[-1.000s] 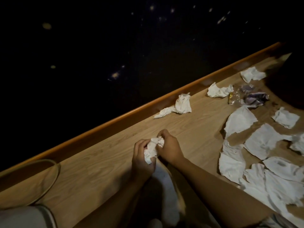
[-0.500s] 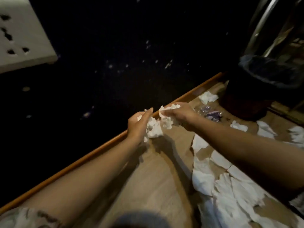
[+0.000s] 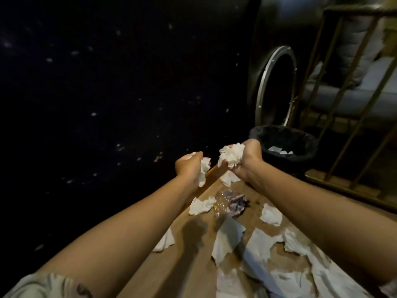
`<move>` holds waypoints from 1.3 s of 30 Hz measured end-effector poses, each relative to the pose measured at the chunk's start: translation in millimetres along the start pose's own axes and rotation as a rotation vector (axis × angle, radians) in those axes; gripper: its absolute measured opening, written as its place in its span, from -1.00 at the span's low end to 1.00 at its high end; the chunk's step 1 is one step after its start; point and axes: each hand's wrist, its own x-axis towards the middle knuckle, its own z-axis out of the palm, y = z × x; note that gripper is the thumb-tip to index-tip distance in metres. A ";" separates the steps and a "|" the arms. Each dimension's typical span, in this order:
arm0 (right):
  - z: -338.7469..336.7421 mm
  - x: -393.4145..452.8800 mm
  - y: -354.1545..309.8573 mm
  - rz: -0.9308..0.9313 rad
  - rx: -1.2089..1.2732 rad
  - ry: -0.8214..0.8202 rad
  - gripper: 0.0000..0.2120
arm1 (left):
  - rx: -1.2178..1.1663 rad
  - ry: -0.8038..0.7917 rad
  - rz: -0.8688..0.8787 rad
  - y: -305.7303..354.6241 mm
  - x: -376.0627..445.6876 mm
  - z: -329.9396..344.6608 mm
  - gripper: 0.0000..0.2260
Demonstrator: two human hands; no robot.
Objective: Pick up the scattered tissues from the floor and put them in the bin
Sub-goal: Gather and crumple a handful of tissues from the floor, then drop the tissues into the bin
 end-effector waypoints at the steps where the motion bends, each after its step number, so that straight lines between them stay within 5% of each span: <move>1: -12.6 5.9 -8.3 0.004 -0.001 0.010 -0.82 | 0.016 -0.027 -0.025 -1.0 0.1 15.2 -0.74; 8: -101.2 52.5 -76.6 0.072 -0.034 0.106 -0.84 | -0.009 -0.190 -0.215 -16.4 2.7 140.3 -0.65; 14: -155.2 102.1 -133.0 0.055 -0.021 0.275 -0.57 | 0.045 -0.211 -0.243 -15.2 -2.2 241.4 -0.91; 17: -165.9 116.9 -153.0 0.041 -0.079 0.309 -0.62 | 0.000 -0.121 -0.197 -16.6 9.3 278.5 -0.79; 20: -170.6 129.4 -167.2 0.054 -0.041 0.320 -0.70 | -0.069 0.026 -0.185 -22.5 40.6 309.7 -0.37; 24: -176.0 129.4 -179.8 0.070 0.071 0.129 -0.62 | -0.098 0.023 -0.164 -35.7 87.6 341.4 -0.05; 31: -199.3 134.2 -177.1 0.032 0.001 0.169 -0.61 | -0.082 -0.109 -0.131 -41.9 75.6 330.7 0.00; 33: -203.8 130.5 -170.2 0.047 -0.075 0.142 -0.62 | -0.013 -0.121 -0.128 -47.8 73.4 317.8 -0.22; 36: -204.5 128.4 -155.9 0.053 -0.221 0.105 -0.66 | 0.140 -0.184 -0.110 -39.8 36.1 288.3 -0.84; 39: -186.3 125.3 -137.1 0.044 -0.378 0.074 -0.69 | 0.302 -0.240 -0.118 -39.2 35.6 256.3 -0.80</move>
